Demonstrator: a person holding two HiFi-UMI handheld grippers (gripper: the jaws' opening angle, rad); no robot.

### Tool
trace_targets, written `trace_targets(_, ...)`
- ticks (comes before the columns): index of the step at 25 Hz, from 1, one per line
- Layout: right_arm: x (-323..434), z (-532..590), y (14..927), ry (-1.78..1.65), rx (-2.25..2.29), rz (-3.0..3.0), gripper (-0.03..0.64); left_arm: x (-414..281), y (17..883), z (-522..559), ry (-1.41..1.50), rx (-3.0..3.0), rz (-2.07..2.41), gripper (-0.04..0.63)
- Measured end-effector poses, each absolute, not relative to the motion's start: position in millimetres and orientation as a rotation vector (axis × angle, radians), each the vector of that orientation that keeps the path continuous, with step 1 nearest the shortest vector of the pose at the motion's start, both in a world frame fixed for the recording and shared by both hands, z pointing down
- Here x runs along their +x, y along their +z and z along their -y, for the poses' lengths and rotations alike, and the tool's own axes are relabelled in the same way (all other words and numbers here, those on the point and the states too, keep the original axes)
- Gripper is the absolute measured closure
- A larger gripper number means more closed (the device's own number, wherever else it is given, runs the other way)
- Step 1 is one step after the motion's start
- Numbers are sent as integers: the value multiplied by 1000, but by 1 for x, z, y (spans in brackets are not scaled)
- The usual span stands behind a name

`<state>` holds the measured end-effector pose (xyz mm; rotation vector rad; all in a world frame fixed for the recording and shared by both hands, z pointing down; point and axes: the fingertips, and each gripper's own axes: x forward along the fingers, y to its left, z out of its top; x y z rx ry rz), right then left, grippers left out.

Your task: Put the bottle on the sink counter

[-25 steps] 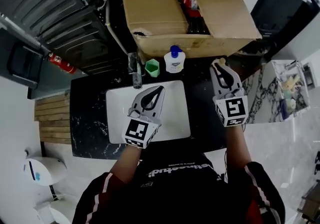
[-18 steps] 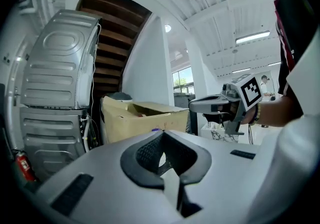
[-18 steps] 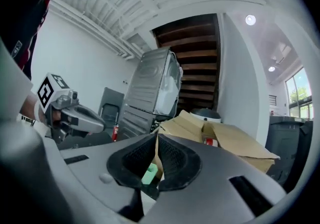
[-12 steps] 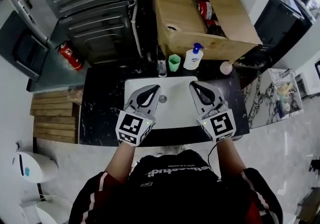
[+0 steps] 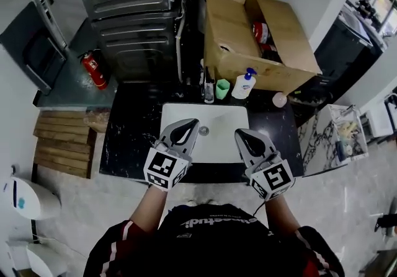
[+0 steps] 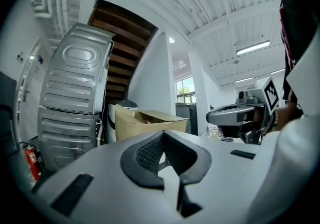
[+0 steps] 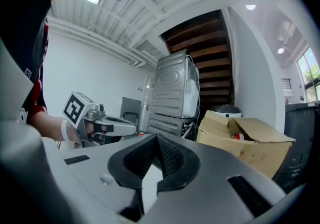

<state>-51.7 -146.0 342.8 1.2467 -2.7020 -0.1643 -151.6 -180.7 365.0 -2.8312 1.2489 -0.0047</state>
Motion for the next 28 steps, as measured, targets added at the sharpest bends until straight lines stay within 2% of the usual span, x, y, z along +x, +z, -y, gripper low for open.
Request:
trace_targets(4,-43,137,333,-61,1245,2763,580,-152,361,171,-5,-2835,-1282,581)
trace_targets(28,-27,137,331,-41,1263,2784,580,-146,352,158,-51,-2750,-1362,581)
